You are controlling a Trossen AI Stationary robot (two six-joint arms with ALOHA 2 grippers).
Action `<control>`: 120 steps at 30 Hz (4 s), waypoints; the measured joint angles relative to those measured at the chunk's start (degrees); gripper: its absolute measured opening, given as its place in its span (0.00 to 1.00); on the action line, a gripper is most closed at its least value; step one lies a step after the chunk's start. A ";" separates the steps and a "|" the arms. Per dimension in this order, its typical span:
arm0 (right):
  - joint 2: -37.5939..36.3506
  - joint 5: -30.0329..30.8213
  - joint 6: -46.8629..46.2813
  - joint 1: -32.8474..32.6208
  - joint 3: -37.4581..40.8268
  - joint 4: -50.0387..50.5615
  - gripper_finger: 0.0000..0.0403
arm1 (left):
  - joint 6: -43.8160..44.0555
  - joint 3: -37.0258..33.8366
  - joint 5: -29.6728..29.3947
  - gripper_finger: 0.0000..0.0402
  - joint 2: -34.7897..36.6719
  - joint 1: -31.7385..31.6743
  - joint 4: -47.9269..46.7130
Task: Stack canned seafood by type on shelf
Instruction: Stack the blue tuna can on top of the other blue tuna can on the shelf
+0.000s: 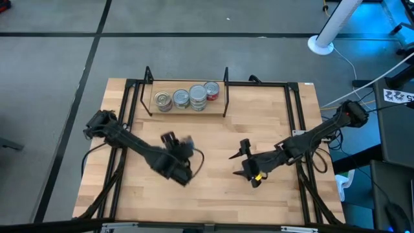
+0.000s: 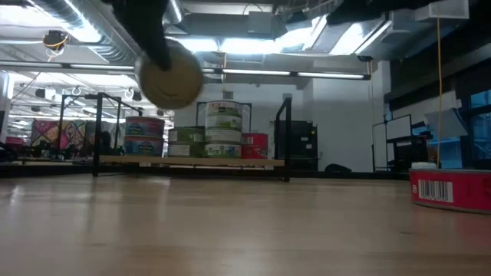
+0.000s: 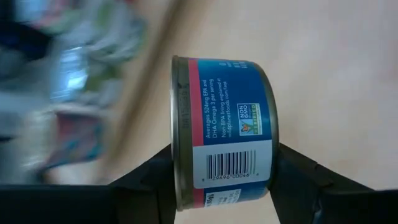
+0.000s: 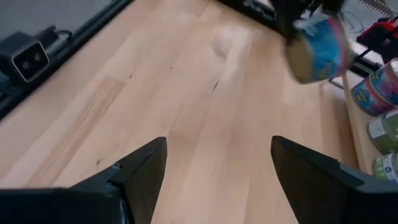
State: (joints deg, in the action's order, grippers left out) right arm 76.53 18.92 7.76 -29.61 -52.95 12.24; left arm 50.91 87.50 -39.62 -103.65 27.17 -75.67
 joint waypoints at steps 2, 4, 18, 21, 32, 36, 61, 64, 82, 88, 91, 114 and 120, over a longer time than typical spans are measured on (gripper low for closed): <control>-1.07 0.00 0.00 -0.01 0.00 0.27 0.72 | 0.03 0.00 -0.84 0.46 0.53 -1.93 -6.53; -1.68 0.00 0.01 0.00 0.00 0.32 0.72 | 0.52 -0.02 -1.34 0.46 0.82 -3.95 -12.45; -2.12 -0.02 0.05 0.00 0.00 1.82 0.72 | -17.71 -0.72 -10.47 0.46 1.98 -20.95 -14.31; -2.12 -0.02 0.04 0.00 0.00 1.86 0.72 | -20.88 -0.72 -11.08 0.47 1.98 -24.40 -14.31; -2.12 -0.04 -2.04 0.00 0.00 3.36 0.72 | -30.00 -0.72 -13.28 0.47 1.98 -33.79 -14.35; -2.12 -0.04 -3.60 0.00 0.00 4.82 0.72 | -31.47 -0.72 -13.70 0.46 1.98 -34.91 -14.33; -2.12 0.04 -4.98 0.00 0.00 3.47 0.72 | -30.33 -16.60 -12.98 0.46 12.34 -34.72 -10.20; -2.12 0.04 -4.98 0.00 0.00 3.47 0.72 | -30.88 -17.79 -12.95 0.47 12.36 -34.82 -8.53; -2.12 0.09 -4.95 0.00 0.00 3.40 0.72 | -39.08 -20.15 -13.89 0.51 12.43 -35.16 -0.54; -2.12 0.09 -4.95 0.00 0.02 3.40 0.72 | -38.78 -20.15 -13.59 0.52 12.43 -35.16 -0.45; -2.12 0.09 -4.95 0.00 0.02 3.40 0.72 | -38.37 -20.15 -13.51 0.52 12.43 -35.16 -0.45; -2.10 0.04 -4.93 0.00 0.02 3.41 0.72 | -33.91 -20.17 -13.87 0.52 12.32 -36.17 -0.56; -2.10 0.02 -4.91 0.00 0.02 3.42 0.72 | -34.18 -20.20 -14.18 0.52 12.32 -36.16 -0.19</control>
State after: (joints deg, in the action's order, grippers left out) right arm 74.43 18.94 2.85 -29.61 -52.93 15.66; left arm 16.73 67.31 -53.80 -91.33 -8.99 -75.85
